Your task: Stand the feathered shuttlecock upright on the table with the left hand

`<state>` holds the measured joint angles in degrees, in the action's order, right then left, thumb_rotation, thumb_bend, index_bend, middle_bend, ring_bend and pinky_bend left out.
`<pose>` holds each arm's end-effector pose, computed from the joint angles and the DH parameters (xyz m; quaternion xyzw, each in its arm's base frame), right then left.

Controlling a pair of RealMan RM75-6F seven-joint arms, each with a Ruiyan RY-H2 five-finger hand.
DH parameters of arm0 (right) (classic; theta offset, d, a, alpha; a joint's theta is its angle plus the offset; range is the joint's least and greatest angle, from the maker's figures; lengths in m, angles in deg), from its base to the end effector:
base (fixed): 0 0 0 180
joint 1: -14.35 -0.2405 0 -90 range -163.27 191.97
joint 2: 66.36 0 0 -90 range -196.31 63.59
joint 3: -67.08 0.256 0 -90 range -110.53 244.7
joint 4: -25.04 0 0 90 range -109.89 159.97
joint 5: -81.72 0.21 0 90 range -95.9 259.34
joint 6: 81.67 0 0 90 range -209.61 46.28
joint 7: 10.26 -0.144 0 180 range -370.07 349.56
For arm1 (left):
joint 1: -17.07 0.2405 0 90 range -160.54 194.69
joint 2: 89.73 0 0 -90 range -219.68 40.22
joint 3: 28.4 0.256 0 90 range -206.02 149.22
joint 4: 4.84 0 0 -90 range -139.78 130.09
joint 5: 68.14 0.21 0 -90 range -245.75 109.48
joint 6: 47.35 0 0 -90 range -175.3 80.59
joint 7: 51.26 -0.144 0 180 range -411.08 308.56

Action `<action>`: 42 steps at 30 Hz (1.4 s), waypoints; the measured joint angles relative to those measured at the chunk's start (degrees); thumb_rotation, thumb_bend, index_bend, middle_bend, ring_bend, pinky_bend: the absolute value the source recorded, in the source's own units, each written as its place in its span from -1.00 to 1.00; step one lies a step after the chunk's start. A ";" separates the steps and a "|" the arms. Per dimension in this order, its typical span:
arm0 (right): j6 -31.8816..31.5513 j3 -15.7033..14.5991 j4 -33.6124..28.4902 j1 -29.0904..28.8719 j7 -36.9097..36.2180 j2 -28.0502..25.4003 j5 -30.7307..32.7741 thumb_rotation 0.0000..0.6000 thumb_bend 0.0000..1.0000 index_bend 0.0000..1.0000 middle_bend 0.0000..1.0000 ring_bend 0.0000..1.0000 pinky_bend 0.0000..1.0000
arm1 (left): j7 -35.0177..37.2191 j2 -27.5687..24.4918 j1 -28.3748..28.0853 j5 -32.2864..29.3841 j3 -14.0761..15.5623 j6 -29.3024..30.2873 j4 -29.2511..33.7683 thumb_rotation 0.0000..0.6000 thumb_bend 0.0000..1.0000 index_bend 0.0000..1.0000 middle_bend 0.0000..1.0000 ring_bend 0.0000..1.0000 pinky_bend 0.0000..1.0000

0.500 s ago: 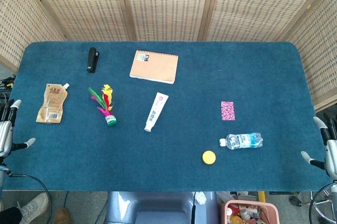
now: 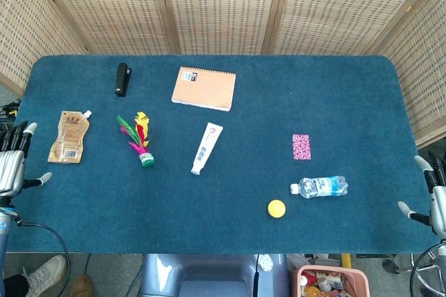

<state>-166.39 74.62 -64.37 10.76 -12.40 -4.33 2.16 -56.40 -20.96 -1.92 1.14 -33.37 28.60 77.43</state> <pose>-0.3348 -0.1904 0.1949 0.5439 -0.3799 0.3776 0.6459 -0.3255 0.2713 0.1542 -0.5923 -0.3679 -0.3357 0.6334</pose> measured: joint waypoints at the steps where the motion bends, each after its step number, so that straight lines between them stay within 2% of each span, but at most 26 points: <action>1: 0.12 0.01 -0.05 -0.05 0.05 0.00 0.05 1.00 -1.00 -1.00 -1.00 -1.00 -1.00 | 0.68 1.08 -1.15 0.61 -0.24 -1.41 -3.05 1.00 -1.00 -0.68 -1.00 -1.00 -1.00; 4: 0.98 0.05 -0.22 -0.30 0.27 0.03 0.58 1.00 -1.00 -1.00 -1.00 -1.00 -1.00 | 3.80 4.38 -4.54 2.83 -0.67 -5.04 -12.48 1.00 -0.98 -0.35 -1.00 -1.00 -1.00; 7: 2.46 0.09 -0.38 -0.80 1.16 0.19 1.53 1.00 -1.00 -1.00 -1.00 -1.00 -1.00 | 7.75 8.44 -8.54 6.07 -0.38 -8.99 -24.13 1.00 -0.87 -0.20 -1.00 -1.00 -1.00; 13: 4.54 0.35 -0.06 -1.79 3.09 0.97 3.48 1.00 -1.00 -1.00 -1.00 -1.00 -1.00 | 16.68 19.09 -16.67 11.93 1.04 -18.03 -47.92 1.00 -0.77 -0.13 -1.00 -1.00 -1.00; 16: 5.22 0.47 0.26 -2.12 3.64 1.24 4.13 1.00 -1.00 -1.00 -1.00 -1.00 -1.00 | 21.43 25.13 -20.32 14.35 1.84 -21.79 -56.50 1.00 -0.75 -0.13 -1.00 -1.00 -1.00; 19: 5.96 0.61 0.56 -2.55 4.28 1.63 4.79 1.00 -1.00 -1.00 -1.00 -1.00 -1.00 | 24.96 30.06 -23.23 16.16 2.55 -24.11 -62.23 1.00 -0.74 -0.13 -1.00 -1.00 -1.00; 28: 7.61 0.80 1.30 -3.36 5.21 2.32 6.29 1.00 -1.00 -1.00 -1.00 -1.00 -1.00 | 28.76 36.22 -27.90 18.05 3.62 -27.03 -68.59 1.00 -0.68 -0.13 -1.00 -1.00 -1.00; 37: 8.09 0.91 1.78 -3.40 4.47 2.30 6.97 1.00 -1.00 -1.00 -1.00 -1.00 -1.00 | 28.26 37.35 -29.47 18.51 4.20 -28.85 -69.78 1.00 -0.61 -0.07 -1.00 -1.00 -1.00; 42: 7.87 0.86 1.74 -3.33 4.13 2.16 6.67 1.00 -1.00 -1.00 -1.00 -1.00 -1.00 | 28.37 37.76 -29.79 18.59 4.39 -29.12 -69.72 1.00 -0.50 -0.01 -1.00 -1.00 -1.00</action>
<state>-158.53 75.48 -62.63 7.43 -8.28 -2.17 8.83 -28.04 16.79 -31.71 19.73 -28.98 -0.52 7.71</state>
